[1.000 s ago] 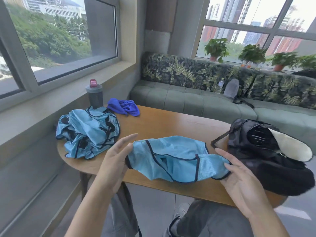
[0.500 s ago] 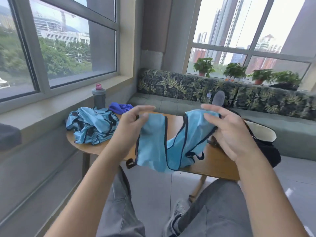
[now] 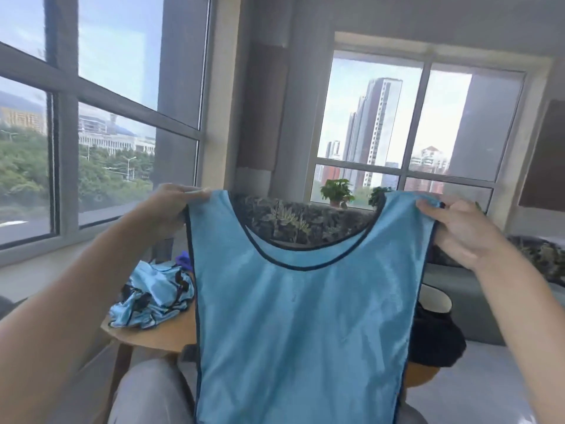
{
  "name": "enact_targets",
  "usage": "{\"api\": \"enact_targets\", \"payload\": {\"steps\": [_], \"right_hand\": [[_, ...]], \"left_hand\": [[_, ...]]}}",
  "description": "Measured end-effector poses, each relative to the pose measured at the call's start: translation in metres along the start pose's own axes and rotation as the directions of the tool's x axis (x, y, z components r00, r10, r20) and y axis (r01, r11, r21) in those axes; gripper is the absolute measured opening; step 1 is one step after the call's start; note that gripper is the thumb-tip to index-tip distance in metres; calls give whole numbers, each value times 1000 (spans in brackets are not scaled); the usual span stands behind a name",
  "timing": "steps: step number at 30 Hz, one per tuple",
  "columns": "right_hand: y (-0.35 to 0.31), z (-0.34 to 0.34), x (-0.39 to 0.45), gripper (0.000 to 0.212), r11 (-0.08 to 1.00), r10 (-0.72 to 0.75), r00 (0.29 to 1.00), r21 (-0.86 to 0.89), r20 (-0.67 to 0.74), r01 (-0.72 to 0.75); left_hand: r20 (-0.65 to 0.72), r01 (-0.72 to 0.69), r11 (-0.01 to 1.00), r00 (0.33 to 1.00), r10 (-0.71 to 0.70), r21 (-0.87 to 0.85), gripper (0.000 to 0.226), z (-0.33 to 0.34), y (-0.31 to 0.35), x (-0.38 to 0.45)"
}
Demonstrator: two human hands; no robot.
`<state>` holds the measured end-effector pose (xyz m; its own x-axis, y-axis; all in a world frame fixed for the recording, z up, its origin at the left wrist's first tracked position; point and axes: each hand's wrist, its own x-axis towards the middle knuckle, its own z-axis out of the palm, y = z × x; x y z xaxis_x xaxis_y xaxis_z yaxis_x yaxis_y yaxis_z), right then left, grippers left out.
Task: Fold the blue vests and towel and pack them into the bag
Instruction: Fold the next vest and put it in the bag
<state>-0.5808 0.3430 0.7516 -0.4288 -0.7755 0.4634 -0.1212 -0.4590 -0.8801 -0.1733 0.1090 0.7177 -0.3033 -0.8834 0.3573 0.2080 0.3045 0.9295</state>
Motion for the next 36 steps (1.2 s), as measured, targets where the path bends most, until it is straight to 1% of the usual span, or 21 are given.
{"api": "enact_targets", "payload": {"steps": [2, 4, 6, 8, 9, 10, 12, 13, 14, 16, 18, 20, 22, 23, 26, 29, 31, 33, 34, 36], "right_hand": [[7, -10, -3, 87, 999, 17, 999, -50, -29, -19], [11, -15, -4, 95, 993, 25, 997, -110, -69, -33], [13, -19, -3, 101, 985, 27, 997, -168, -78, -40], [11, -23, -4, 102, 971, 21, 997, -235, -72, -37], [9, -23, -6, 94, 955, 22, 997, -294, -71, -42], [7, -23, -8, 76, 932, 36, 997, -358, -66, -57], [5, -23, -9, 28, 852, 40, 996, -519, -78, -75], [6, -27, -7, 16, 781, 19, 997, -622, -73, -60], [6, -30, -3, 12, 698, 2, 998, -715, -58, -43], [4, -32, 1, 9, 558, -7, 1000, -830, -19, -12], [-1, -31, 4, 7, 466, -17, 1000, -885, 5, 12], [-7, -26, 6, 9, 415, -19, 999, -909, 40, 45], [-12, -21, 6, 11, 414, 7, 998, -909, 64, 56], [-14, -20, 7, 11, 410, 26, 997, -910, 74, 57], [-15, -24, 13, 13, 393, 111, 989, -918, 100, 48], [-13, -30, 14, 16, 390, 225, 965, -920, 134, 37], [-6, -29, 12, 22, 406, 266, 950, -913, 161, 41], [7, -26, 9, 24, 392, 274, 948, -919, 159, 41], [15, -24, 7, 22, 383, 272, 949, -922, 159, 45], [33, -20, 3, 13, 346, 250, 954, -936, 164, 70]], "left_hand": [[20, 61, 998, 998, -61, 4, 20, -2, -1, -2], [44, 81, 995, 996, -83, 53, 30, 0, -2, -3], [24, 61, 988, 998, -65, 145, 23, 3, 0, -5], [-22, 47, 968, 999, -43, 247, 21, 5, 4, -4], [-42, 35, 949, 999, -23, 313, 23, 4, 5, -1], [-59, 18, 923, 998, 5, 383, 27, 3, 5, 1], [-76, -28, 853, 994, 80, 520, 32, 1, 5, 7], [-71, -54, 811, 991, 117, 582, 34, 0, 5, 9], [-58, -80, 766, 987, 151, 638, 34, 0, 5, 10], [-18, -129, 669, 978, 208, 732, 33, 1, 7, 13], [38, -190, 578, 963, 265, 793, 30, 4, 9, 16], [70, -241, 528, 944, 323, 814, 28, 11, 12, 18], [80, -253, 522, 940, 332, 814, 26, 15, 15, 19], [85, -244, 523, 948, 308, 817, 26, 16, 15, 20], [125, -197, 553, 978, 166, 809, 30, 8, 16, 26], [194, -156, 659, 981, 16, 736, 30, -2, 15, 26], [234, -131, 743, 971, -36, 656, 30, -4, 9, 24], [253, -74, 832, 964, -82, 550, 28, -8, -5, 23], [258, -65, 848, 962, -86, 526, 28, -10, -12, 24], [256, -93, 832, 965, -61, 547, 30, -13, -24, 26]]}}
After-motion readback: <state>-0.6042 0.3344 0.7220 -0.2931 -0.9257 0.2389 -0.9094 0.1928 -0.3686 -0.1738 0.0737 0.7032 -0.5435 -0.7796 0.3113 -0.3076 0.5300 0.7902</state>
